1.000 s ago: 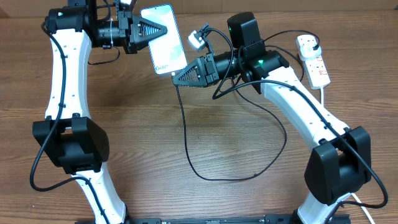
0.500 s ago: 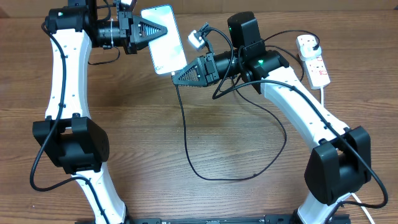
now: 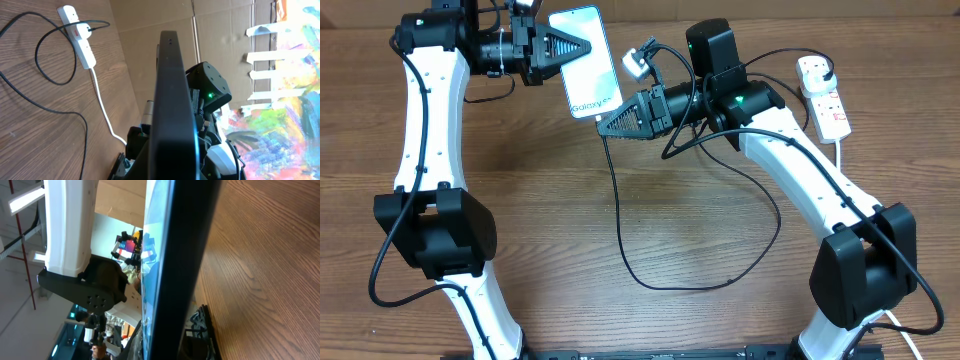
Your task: Plug charger to phone and switch on socket
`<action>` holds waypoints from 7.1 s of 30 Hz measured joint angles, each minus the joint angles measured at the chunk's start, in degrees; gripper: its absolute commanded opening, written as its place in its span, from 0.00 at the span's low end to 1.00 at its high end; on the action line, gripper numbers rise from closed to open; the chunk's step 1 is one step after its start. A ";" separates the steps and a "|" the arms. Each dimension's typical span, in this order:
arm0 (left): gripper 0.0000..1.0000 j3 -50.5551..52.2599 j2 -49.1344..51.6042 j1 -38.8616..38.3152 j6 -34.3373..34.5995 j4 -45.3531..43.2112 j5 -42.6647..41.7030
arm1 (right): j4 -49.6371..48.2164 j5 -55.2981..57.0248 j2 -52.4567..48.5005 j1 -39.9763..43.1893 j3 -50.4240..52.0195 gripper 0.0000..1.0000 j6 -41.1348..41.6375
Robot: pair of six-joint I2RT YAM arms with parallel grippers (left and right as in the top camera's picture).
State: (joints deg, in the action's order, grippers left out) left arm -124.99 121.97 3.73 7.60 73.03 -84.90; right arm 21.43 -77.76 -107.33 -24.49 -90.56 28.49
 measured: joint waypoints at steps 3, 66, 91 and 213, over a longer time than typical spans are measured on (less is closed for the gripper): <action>0.04 0.00 0.00 -0.02 0.00 0.00 0.02 | 0.00 0.00 0.00 0.00 0.00 0.04 0.02; 0.04 0.00 0.00 -0.02 1.07 -0.87 1.05 | 0.02 -0.85 0.00 0.52 0.00 0.04 0.02; 0.04 0.00 0.00 -0.39 1.11 -1.09 1.40 | 0.26 0.37 0.00 0.52 0.04 0.04 0.07; 0.04 0.00 0.00 -0.74 3.43 -4.31 3.78 | -0.92 1.42 -0.33 0.87 0.68 0.04 1.55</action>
State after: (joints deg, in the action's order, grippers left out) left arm -124.99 121.97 2.98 11.03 68.73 -81.12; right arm 20.51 -76.34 -107.66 -23.62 -89.89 30.04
